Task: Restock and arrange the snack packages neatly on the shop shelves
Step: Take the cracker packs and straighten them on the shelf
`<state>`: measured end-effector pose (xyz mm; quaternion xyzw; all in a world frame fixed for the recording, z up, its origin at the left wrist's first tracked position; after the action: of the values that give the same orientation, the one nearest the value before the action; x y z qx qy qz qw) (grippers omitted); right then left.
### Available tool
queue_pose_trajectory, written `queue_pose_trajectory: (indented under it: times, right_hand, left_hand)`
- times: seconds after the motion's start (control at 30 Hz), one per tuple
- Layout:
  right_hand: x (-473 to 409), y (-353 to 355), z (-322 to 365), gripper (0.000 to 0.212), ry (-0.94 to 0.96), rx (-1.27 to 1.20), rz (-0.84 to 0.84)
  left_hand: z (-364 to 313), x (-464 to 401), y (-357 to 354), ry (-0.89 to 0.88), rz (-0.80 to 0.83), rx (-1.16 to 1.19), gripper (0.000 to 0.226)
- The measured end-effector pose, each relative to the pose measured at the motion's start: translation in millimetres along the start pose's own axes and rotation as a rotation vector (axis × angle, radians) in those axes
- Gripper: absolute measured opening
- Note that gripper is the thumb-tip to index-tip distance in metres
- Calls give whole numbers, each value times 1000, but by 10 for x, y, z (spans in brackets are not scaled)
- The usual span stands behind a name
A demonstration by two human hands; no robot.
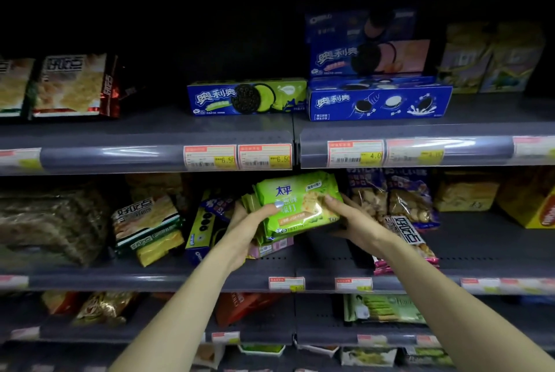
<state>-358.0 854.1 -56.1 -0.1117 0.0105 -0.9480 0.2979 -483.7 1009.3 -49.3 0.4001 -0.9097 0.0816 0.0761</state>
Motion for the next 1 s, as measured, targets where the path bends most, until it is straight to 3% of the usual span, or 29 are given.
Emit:
queue_pose_trajectory:
  times: [0.13,0.3,0.43,0.63,0.93,1.0]
  right_hand:
    - [70,-135,-16,54,-120,-128,119]
    - [116,-227,-66,69,-169,-91,213]
    - [192,-213,-124,43,-172,-30,179]
    - [281,132,-113,43,-139,-117,81]
    - [440,1380,34,61,-57,-165,-68]
    - [479,1692,84,56,-44,-180,-100]
  left_hand:
    - [-9,49,-8,-10,37,9,83]
    - [42,95,54,30,76,18,69]
    - [115,149,-7,69,153,33,46]
    - [173,201,-384,121,264,44,88]
    - [199,409,-1501,28,277,14,98]
    - [223,481,-1784,20,276,25,91]
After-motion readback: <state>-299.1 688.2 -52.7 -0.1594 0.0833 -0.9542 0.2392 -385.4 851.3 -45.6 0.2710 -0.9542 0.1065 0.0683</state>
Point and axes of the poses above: each hand's wrist, its own x-axis away from the middle knuckle, its own y-axis out of the back of the hand, z = x × y, the point moved 10 cm from there along -x, towards the middle knuckle, and after that the axes turned 13 degrees about -z, right-handed, at the moved point
